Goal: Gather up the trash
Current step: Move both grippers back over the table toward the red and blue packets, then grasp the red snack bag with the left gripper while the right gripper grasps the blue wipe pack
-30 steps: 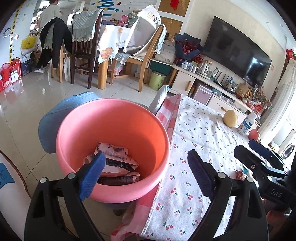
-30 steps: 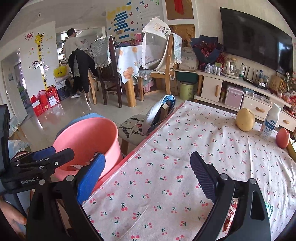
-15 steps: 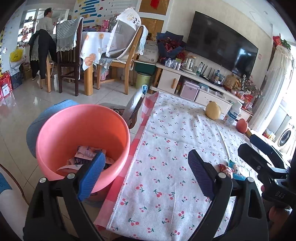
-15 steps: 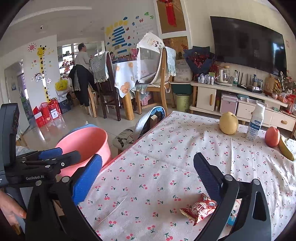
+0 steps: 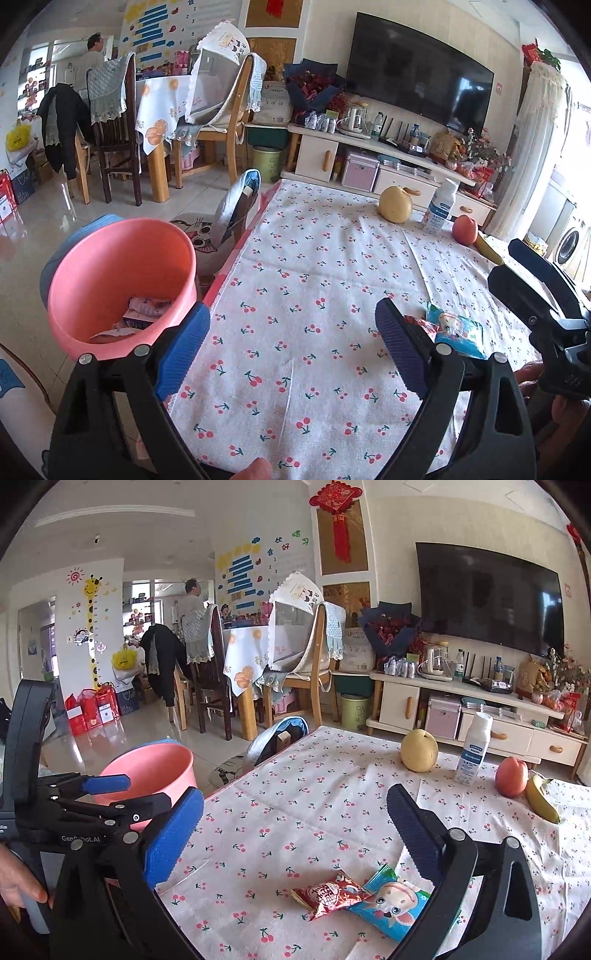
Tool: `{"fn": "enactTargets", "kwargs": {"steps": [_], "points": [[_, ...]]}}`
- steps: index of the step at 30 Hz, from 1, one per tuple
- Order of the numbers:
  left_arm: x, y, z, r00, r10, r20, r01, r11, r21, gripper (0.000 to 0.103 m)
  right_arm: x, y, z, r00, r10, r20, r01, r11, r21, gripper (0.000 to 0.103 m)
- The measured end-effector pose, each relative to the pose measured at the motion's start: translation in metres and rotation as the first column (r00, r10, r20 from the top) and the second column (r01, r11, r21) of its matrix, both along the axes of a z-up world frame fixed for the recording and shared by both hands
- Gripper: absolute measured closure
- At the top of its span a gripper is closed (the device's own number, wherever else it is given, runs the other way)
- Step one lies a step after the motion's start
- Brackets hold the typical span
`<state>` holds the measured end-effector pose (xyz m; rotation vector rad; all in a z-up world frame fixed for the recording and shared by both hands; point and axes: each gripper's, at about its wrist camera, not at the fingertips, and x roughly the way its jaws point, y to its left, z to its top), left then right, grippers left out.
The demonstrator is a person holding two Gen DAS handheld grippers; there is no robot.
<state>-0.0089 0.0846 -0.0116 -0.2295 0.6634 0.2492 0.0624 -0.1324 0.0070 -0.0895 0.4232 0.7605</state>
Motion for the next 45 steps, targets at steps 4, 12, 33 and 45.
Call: {"fn": "enactTargets", "kwargs": {"steps": [4,12,33,45], "points": [[0.003,-0.012,-0.001,1.0,-0.015,0.0,0.015,1.0,-0.005,0.012,0.004,-0.013,-0.004,1.0,0.004,-0.031,-0.004,1.0,-0.01,0.005],[0.008,-0.032,-0.002,0.999,-0.033,-0.015,0.033,0.999,-0.009,0.012,0.01,-0.033,-0.006,0.998,-0.002,-0.056,0.001,1.0,-0.016,0.005],[0.031,-0.099,-0.024,0.961,-0.261,-0.096,0.263,0.965,0.004,0.012,0.064,-0.133,-0.021,0.951,-0.178,-0.254,0.196,0.98,0.046,0.005],[0.079,-0.114,-0.067,0.891,-0.409,-0.195,0.412,0.911,-0.03,0.012,0.083,-0.108,-0.077,0.925,-0.052,-0.378,0.001,0.991,-0.133,0.005]]}}
